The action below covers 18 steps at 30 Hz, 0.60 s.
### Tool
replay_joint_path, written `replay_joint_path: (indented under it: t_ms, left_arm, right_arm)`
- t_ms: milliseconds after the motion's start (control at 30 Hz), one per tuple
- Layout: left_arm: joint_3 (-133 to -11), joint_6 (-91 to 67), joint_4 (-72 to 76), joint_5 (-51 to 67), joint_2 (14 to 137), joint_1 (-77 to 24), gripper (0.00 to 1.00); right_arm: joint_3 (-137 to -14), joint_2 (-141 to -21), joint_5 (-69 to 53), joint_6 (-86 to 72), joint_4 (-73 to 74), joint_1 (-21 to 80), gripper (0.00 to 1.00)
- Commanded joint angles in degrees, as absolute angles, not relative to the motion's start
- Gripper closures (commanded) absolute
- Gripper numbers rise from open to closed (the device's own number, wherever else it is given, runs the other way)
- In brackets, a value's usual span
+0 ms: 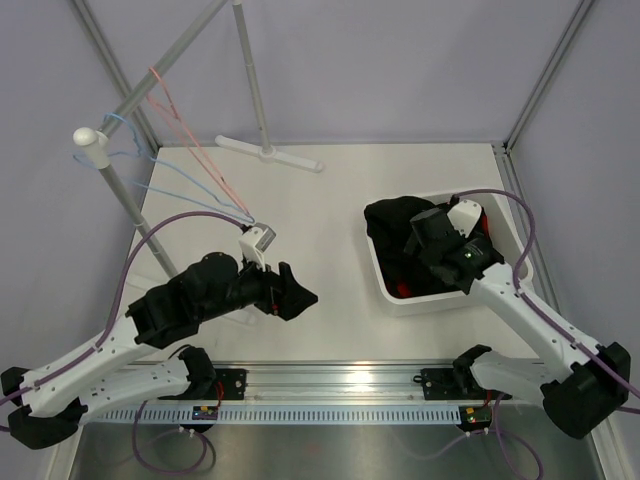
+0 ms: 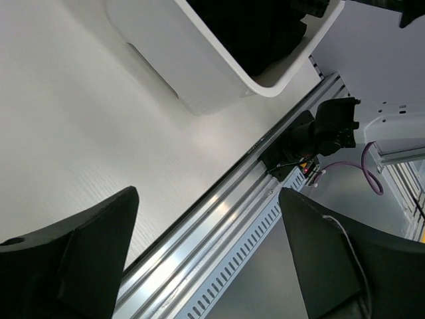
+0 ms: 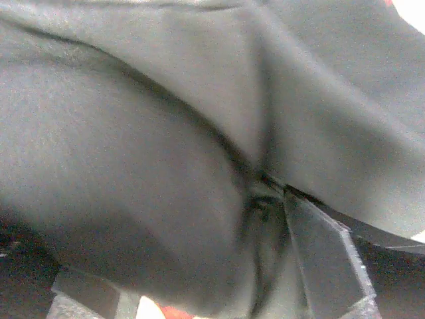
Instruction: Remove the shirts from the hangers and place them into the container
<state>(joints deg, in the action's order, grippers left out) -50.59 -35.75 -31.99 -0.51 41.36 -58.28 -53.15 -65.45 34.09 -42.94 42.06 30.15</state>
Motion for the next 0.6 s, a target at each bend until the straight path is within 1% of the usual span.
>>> replay_joint_path:
  t_ms: [0,33,67,200,300,367,400,567]
  left_arm:
    - [-51.5,-35.9,-30.8,-2.8,41.8,-58.6,0.06]
    - [-51.6,-35.9,-30.8,-3.2,42.0,-58.6,0.01]
    - [-51.8,-35.9,-31.0,-4.1,42.1,-58.7,0.01]
    - [-51.2,-35.9,-31.4,-6.3,42.9,-59.2,0.01]
    - [-49.7,-35.8,-30.2,-8.7,42.5,-59.8,0.01]
    - [-48.7,-34.7,-27.3,-11.9,40.2,-60.2,0.01]
    - [-47.0,-34.3,-25.6,-12.9,38.9,-60.4,0.01]
    - [-45.9,-28.6,-18.0,-18.4,34.2,-60.4,0.01]
  right_arm:
    - [-57.6,-59.6,41.4,-44.2,48.7,33.6,0.00]
    - [-58.8,-57.6,41.9,-44.4,50.8,34.8,0.01]
    - [-59.3,-56.5,42.7,-44.8,51.7,36.1,0.01]
    - [-61.4,-52.0,44.0,-45.4,53.9,46.6,0.00]
    - [-62.2,-48.7,44.0,-46.1,54.8,48.2,0.01]
    - [-60.7,-44.1,44.1,-44.2,52.2,48.5,0.01]
    - [-58.6,-39.7,44.0,-41.2,48.6,48.8,0.00]
    - [-56.8,-27.0,39.6,-30.3,39.9,48.8,0.01]
